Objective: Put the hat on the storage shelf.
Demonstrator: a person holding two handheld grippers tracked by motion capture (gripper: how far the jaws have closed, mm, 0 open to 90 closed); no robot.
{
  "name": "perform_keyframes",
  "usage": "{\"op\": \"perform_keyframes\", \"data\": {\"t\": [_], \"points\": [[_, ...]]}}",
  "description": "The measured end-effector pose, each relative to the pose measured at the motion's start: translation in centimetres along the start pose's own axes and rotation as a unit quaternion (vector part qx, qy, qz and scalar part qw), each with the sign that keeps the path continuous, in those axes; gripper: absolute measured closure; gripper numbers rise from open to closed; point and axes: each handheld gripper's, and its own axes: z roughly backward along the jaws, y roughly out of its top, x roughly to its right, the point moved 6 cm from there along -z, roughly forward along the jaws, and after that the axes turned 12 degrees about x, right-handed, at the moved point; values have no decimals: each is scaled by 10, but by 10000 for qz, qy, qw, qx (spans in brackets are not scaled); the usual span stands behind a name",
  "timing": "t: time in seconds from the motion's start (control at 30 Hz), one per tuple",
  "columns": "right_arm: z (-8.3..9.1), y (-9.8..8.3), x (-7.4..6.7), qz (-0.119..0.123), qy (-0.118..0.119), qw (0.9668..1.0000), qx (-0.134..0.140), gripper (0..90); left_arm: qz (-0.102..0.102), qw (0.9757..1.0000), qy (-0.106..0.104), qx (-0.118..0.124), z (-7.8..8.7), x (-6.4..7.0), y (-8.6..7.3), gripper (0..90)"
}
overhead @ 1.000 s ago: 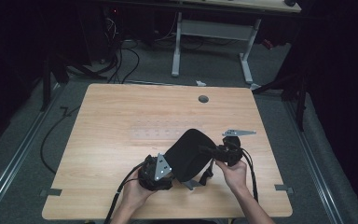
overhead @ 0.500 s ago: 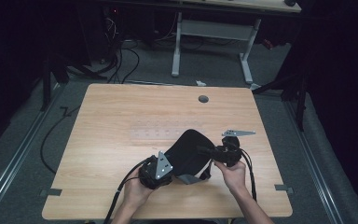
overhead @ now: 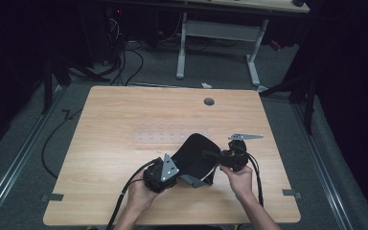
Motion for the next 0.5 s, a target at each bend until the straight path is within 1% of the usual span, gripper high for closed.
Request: {"op": "perform_keyframes", "data": {"t": [0.07, 0.17, 0.2, 0.23, 0.27, 0.3, 0.33, 0.37, 0.47, 0.5], "points": [[1, 0, 0, 11, -55, 10000, -6, 821, -34, 10000, -20, -45, -2, 2, -1, 629], [2, 0, 0, 25, -73, 10000, -6, 821, -53, 9999, -42, -86, -2, 4, -3, 641], [2, 0, 0, 32, -84, 10000, -22, 821, -20, 9997, -172, -151, -1, 6, -4, 675], [3, 0, 0, 28, -69, 10000, -20, 820, 69, 9996, -246, -153, 1, 7, -3, 696], [4, 1, 1, 2, -24, 10000, -6, 817, 120, 9993, -311, -142, 2, 8, -2, 730], [4, 1, 1, 2, -24, 10000, -6, 817, 120, 9993, -311, -142, 2, 8, -2, 756], [6, 2, 2, -195, 165, 9996, 80, 794, 305, 9977, -579, -156, 9, 12, 1, 789], [6, 3, 1, -227, 206, 9995, 112, 784, 330, 9971, -675, -149, 11, 14, 2, 810], [6, 3, 0, -169, 223, 9995, 119, 757, 279, 9959, -840, -162, 15, 20, 3, 859], [5, 4, 0, -147, 226, 9995, 131, 748, 245, 9955, -895, -203, 17, 20, 4, 865]]}}
